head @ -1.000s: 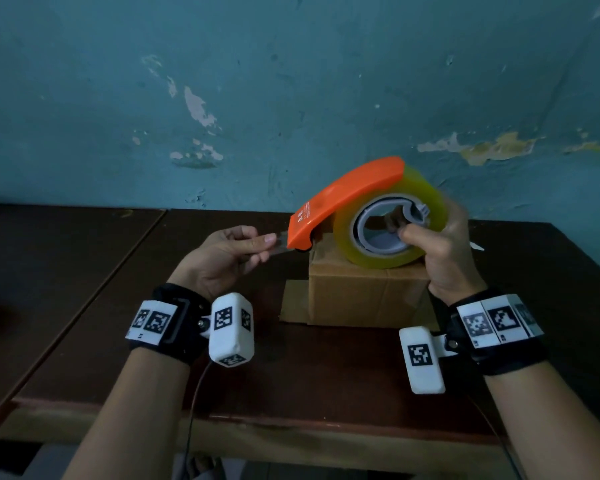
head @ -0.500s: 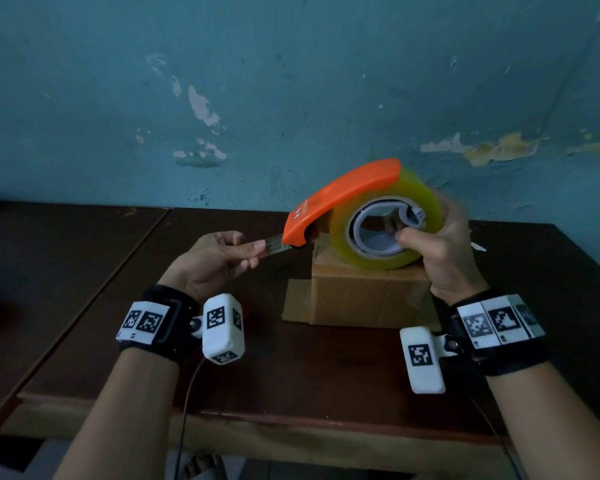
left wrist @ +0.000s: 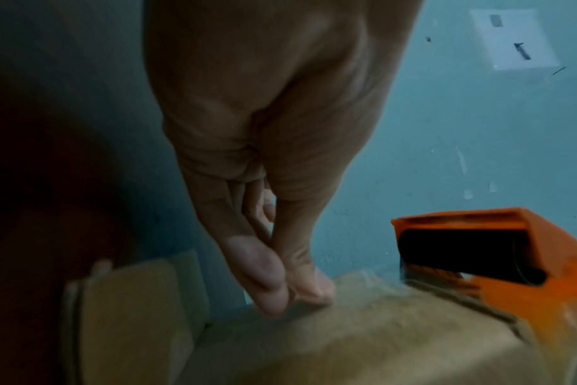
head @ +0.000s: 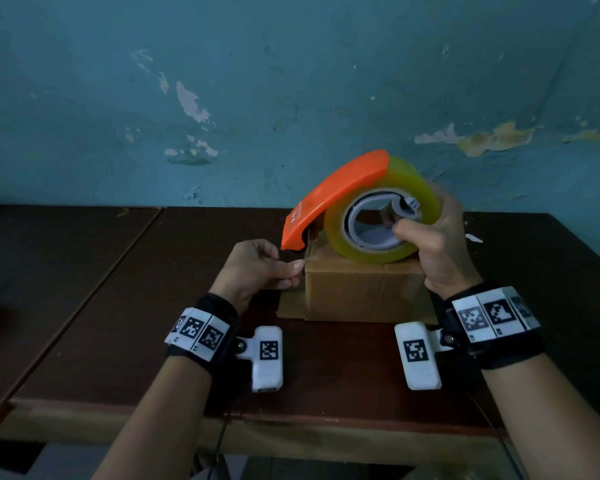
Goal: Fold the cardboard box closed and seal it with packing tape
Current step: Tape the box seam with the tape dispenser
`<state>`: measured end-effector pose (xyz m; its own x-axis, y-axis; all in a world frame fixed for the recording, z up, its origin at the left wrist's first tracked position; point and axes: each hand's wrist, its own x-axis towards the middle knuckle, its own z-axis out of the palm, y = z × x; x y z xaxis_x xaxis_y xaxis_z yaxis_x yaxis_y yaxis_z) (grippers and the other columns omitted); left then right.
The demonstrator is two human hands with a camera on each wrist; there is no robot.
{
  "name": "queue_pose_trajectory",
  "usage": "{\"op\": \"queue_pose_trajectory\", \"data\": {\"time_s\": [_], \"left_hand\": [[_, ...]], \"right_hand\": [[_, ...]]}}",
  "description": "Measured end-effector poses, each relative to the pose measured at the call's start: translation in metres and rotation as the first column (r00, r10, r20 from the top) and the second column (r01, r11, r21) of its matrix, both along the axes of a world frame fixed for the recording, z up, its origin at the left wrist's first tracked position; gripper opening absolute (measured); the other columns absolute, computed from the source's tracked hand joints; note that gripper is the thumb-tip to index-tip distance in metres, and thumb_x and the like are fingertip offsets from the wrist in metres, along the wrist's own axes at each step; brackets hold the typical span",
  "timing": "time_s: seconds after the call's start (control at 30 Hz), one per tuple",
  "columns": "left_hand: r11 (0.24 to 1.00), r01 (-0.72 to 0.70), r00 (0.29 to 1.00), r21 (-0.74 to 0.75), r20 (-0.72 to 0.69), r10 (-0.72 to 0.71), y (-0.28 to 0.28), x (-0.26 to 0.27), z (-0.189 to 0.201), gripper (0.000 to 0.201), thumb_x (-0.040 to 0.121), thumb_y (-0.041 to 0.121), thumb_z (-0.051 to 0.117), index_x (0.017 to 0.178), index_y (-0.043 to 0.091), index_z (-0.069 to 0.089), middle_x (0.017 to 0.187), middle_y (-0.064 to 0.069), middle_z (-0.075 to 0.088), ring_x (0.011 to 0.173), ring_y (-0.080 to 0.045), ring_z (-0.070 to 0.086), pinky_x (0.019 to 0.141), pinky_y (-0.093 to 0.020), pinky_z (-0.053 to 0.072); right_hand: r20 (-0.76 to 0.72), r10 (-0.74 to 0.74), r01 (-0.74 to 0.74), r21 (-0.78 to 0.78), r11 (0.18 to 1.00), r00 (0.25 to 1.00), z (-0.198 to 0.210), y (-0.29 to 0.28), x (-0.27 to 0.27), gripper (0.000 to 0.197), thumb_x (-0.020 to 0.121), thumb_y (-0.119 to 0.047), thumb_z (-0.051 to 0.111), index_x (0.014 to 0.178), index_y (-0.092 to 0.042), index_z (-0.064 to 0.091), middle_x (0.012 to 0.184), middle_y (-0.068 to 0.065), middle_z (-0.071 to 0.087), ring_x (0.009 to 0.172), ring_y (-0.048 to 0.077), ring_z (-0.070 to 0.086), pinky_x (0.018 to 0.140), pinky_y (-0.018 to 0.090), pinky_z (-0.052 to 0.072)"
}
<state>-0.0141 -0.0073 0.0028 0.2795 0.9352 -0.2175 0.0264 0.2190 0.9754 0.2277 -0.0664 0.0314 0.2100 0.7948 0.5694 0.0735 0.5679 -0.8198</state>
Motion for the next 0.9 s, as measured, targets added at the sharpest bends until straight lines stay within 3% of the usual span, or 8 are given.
{"op": "queue_pose_trajectory", "data": {"time_s": [0.1, 0.23, 0.5, 0.63, 0.73, 0.83, 0.9], "left_hand": [[1.000, -0.009, 1.000, -0.024, -0.015, 0.009, -0.0013, 0.0037, 0.0000, 0.034, 0.080, -0.004, 0.077, 0.088, 0.011, 0.048, 0.063, -0.009, 0.073, 0.062, -0.019, 0.076, 0.055, -0.024, 0.061], [0.999, 0.006, 0.999, -0.047, -0.035, -0.008, -0.0010, 0.0034, 0.0013, 0.032, 0.081, -0.003, 0.076, 0.087, 0.011, 0.048, 0.061, -0.006, 0.072, 0.062, -0.018, 0.076, 0.055, -0.023, 0.061], [0.998, 0.024, 1.000, -0.051, -0.018, -0.025, -0.0022, 0.0018, -0.0006, 0.032, 0.081, 0.002, 0.078, 0.083, 0.012, 0.049, 0.067, -0.008, 0.073, 0.067, -0.019, 0.076, 0.061, -0.026, 0.062], [0.997, 0.048, 0.999, -0.060, -0.010, -0.048, 0.0010, 0.0001, -0.0024, 0.033, 0.075, 0.004, 0.080, 0.084, 0.012, 0.050, 0.068, -0.008, 0.073, 0.071, -0.021, 0.077, 0.068, -0.031, 0.063], [0.994, 0.094, 0.994, -0.054, -0.048, -0.097, 0.0029, -0.0009, -0.0051, 0.034, 0.067, 0.010, 0.083, 0.086, 0.009, 0.054, 0.079, -0.009, 0.071, 0.073, -0.018, 0.077, 0.078, -0.036, 0.065], [0.993, 0.112, 0.987, -0.021, -0.113, -0.114, 0.0041, 0.0006, -0.0080, 0.024, 0.081, 0.004, 0.079, 0.092, 0.006, 0.058, 0.086, -0.009, 0.067, 0.069, -0.013, 0.076, 0.072, -0.030, 0.065], [0.995, 0.103, 0.986, -0.010, -0.133, -0.103, 0.0044, 0.0022, -0.0083, 0.021, 0.085, 0.001, 0.076, 0.095, 0.006, 0.059, 0.087, -0.009, 0.066, 0.066, -0.011, 0.075, 0.064, -0.024, 0.062]], "right_hand": [[0.021, -0.005, 0.005, 0.012, 1.000, 1.000, 0.0004, -0.0009, -0.0010, 0.040, 0.067, -0.010, 0.061, 0.098, 0.015, 0.061, 0.090, 0.041, 0.058, 0.087, 0.059, 0.055, 0.079, 0.061, 0.053], [0.026, -0.004, 0.003, 0.014, 1.000, 1.000, 0.0024, -0.0014, -0.0030, 0.031, 0.067, -0.005, 0.061, 0.095, 0.007, 0.063, 0.085, 0.038, 0.056, 0.082, 0.057, 0.054, 0.076, 0.044, 0.051], [0.059, 0.020, -0.022, 0.021, 1.000, 0.998, 0.0040, -0.0017, -0.0038, 0.023, 0.069, 0.000, 0.058, 0.090, 0.008, 0.061, 0.083, 0.041, 0.052, 0.081, 0.060, 0.051, 0.071, 0.054, 0.049], [0.060, 0.010, -0.011, 0.024, 1.000, 0.998, 0.0042, -0.0032, -0.0051, 0.023, 0.070, 0.009, 0.053, 0.090, 0.001, 0.062, 0.081, 0.038, 0.052, 0.080, 0.059, 0.051, 0.073, 0.046, 0.047], [0.044, 0.008, -0.009, 0.012, 1.000, 0.999, 0.0037, -0.0028, -0.0052, 0.023, 0.069, 0.008, 0.054, 0.088, -0.004, 0.062, 0.079, 0.030, 0.053, 0.078, 0.057, 0.050, 0.074, 0.044, 0.046], [0.033, 0.006, -0.006, 0.009, 1.000, 0.999, 0.0027, -0.0029, -0.0057, 0.027, 0.070, 0.008, 0.055, 0.096, 0.004, 0.063, 0.086, 0.041, 0.054, 0.084, 0.059, 0.052, 0.077, 0.047, 0.049], [0.021, 0.006, -0.006, 0.010, 1.000, 1.000, 0.0029, -0.0032, -0.0058, 0.028, 0.070, 0.008, 0.054, 0.096, 0.002, 0.063, 0.086, 0.037, 0.056, 0.083, 0.056, 0.054, 0.078, 0.046, 0.050]]}}
